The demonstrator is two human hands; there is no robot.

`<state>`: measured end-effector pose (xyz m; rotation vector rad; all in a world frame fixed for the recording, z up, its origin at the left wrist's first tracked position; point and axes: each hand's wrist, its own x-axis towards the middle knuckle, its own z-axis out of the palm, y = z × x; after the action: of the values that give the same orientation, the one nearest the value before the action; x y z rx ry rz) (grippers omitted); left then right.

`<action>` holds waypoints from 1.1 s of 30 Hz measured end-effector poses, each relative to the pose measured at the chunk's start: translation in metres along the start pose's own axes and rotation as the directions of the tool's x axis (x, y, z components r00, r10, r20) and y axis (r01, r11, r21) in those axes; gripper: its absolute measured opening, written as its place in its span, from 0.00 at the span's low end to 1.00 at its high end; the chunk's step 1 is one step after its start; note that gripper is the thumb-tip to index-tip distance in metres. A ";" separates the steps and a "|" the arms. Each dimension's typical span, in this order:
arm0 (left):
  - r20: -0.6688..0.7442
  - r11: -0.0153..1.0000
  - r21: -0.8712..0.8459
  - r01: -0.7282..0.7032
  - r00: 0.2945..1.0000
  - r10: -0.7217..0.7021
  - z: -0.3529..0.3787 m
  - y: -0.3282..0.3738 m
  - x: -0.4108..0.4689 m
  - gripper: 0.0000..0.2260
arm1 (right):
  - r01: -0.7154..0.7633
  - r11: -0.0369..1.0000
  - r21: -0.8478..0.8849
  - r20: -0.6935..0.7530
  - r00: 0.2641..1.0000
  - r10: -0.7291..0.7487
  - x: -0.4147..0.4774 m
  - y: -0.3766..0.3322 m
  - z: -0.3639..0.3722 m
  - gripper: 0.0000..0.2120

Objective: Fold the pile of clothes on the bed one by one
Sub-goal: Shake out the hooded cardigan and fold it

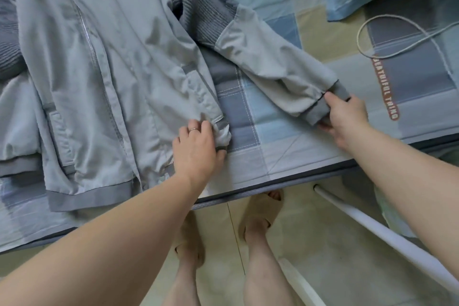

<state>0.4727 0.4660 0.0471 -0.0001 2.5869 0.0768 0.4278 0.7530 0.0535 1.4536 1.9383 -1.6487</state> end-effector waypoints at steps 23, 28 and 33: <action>-0.167 0.939 -0.100 -0.328 0.936 0.309 -0.162 0.215 0.195 0.47 | 0.539 0.829 -0.151 -0.250 0.790 -0.560 0.124 -0.265 -0.106 0.12; -0.251 0.913 -0.089 -0.398 0.896 0.367 -0.183 0.274 0.230 0.45 | 0.523 0.804 -0.284 -0.245 0.771 -0.588 0.168 -0.290 -0.132 0.16; -0.074 0.886 -0.120 -0.448 0.894 0.442 -0.185 0.311 0.247 0.40 | 0.355 0.878 -0.320 -0.240 0.866 -0.438 0.202 -0.291 -0.133 0.10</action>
<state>0.1604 0.7705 0.0919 0.5520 2.5693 0.4245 0.1602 1.0047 0.1453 1.3243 2.6712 -1.2758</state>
